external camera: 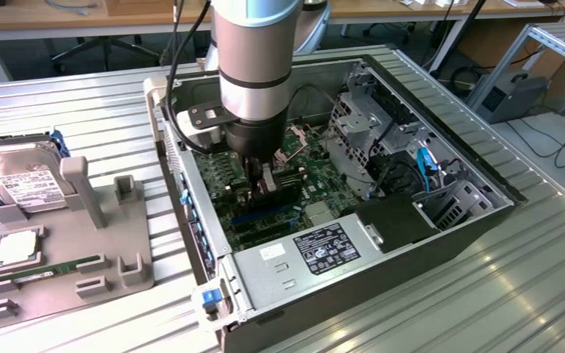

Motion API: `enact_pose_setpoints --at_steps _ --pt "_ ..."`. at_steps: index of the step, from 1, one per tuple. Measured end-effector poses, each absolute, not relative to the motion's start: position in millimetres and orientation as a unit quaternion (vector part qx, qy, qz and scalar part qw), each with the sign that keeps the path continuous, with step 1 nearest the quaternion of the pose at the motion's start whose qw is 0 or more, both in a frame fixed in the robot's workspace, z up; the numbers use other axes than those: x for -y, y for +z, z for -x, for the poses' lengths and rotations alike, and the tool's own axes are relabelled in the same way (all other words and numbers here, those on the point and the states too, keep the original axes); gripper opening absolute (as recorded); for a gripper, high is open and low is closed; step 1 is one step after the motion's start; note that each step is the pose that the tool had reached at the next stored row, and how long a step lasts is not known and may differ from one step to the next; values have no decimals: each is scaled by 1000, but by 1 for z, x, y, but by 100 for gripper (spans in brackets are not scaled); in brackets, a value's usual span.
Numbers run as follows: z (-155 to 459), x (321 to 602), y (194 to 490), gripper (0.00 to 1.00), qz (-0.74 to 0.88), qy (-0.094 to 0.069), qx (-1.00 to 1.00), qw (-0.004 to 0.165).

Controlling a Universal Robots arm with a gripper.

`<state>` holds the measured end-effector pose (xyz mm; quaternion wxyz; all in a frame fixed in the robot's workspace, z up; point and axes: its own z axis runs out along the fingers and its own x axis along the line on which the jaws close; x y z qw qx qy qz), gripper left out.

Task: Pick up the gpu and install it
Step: 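Insert the gpu into the slot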

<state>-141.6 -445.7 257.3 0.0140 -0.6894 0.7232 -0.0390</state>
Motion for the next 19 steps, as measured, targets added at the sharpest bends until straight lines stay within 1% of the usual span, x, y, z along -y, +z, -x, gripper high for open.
enact_pose_setpoints --at_steps 6,12,19 --pt "142 446 257 27 689 -40 -723 13" --pt "142 444 263 27 690 -48 -723 5" --pt "142 443 265 27 689 -49 -723 4"
